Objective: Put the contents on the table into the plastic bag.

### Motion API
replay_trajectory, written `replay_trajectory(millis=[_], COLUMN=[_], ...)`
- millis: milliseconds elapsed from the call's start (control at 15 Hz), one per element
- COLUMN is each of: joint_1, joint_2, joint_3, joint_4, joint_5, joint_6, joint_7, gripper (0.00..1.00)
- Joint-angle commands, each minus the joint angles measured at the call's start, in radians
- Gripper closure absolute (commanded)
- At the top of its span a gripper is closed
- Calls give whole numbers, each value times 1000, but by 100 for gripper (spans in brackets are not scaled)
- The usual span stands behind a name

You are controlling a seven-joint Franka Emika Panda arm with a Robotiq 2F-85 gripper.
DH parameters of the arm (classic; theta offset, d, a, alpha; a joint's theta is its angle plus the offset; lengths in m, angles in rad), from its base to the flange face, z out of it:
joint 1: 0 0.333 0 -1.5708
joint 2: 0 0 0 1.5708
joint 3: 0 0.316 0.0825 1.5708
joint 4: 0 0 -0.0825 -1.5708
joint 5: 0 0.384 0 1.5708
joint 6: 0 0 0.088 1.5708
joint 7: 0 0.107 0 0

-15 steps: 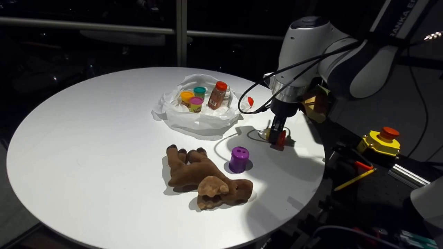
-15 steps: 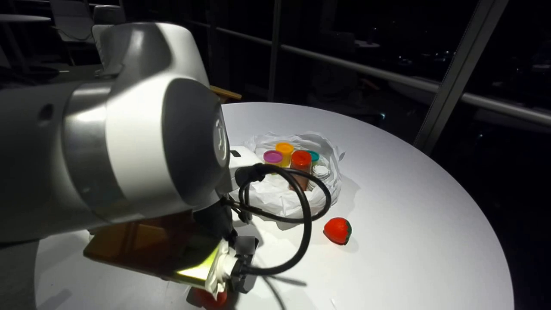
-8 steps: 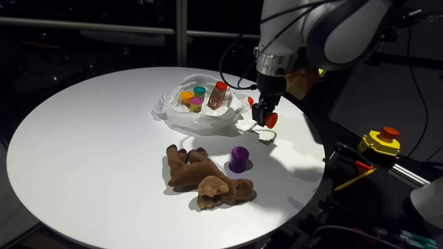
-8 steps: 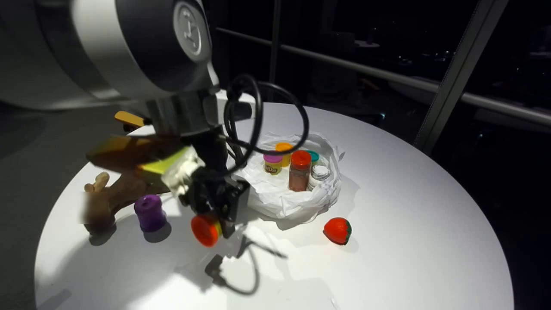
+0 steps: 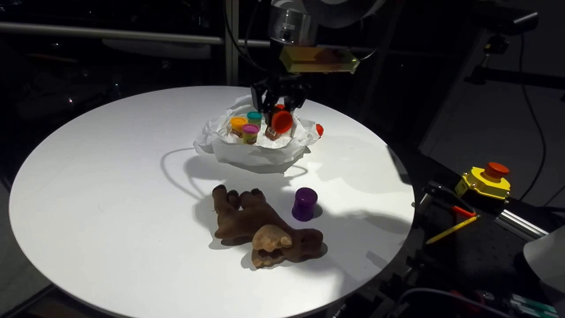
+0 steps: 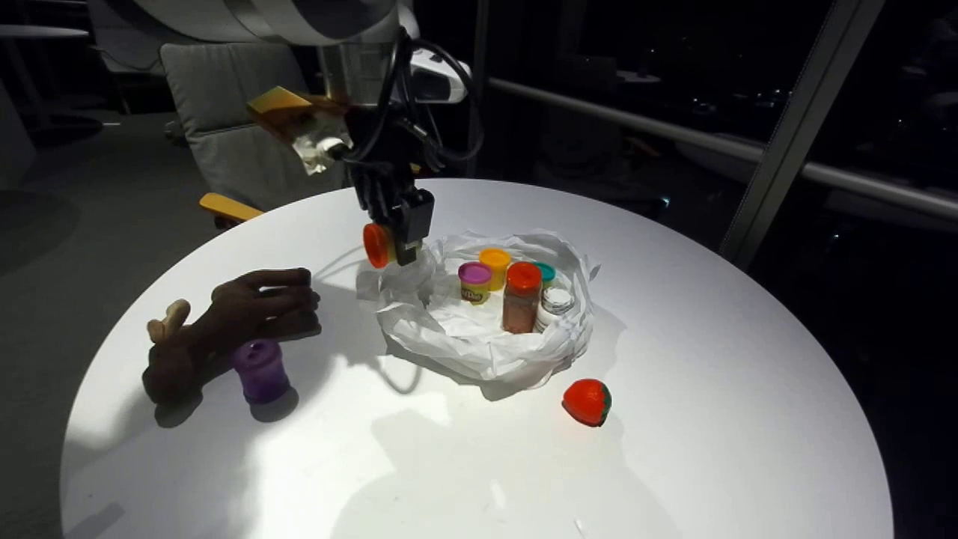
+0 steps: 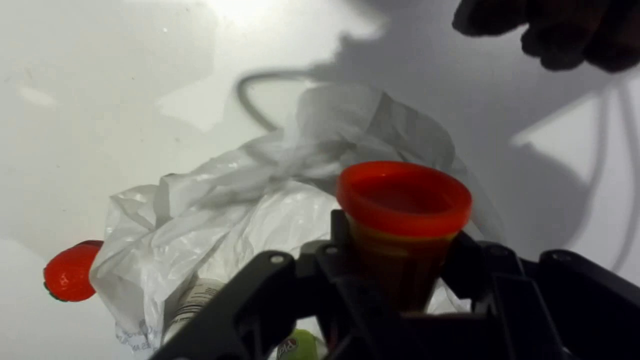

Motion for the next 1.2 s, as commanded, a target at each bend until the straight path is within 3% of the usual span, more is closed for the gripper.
replay_trajectory(millis=[0,267,533,600,733,933,1133], joint_1=[46,87,93,95,106,163,215], joint_2=[174,312,315,304,278,204,78], joint_3=[-76,-157,-179,-184,-201,-280,-378], joint_4=[157,237,205,188,153,71,-51], joint_5=[36,82,148,161,177,162,143], joint_6=[101,152,227,253,297,351,356], joint_7=[128,259,295,298,308,331,338], gripper=[81,80,80,33,26,3,0])
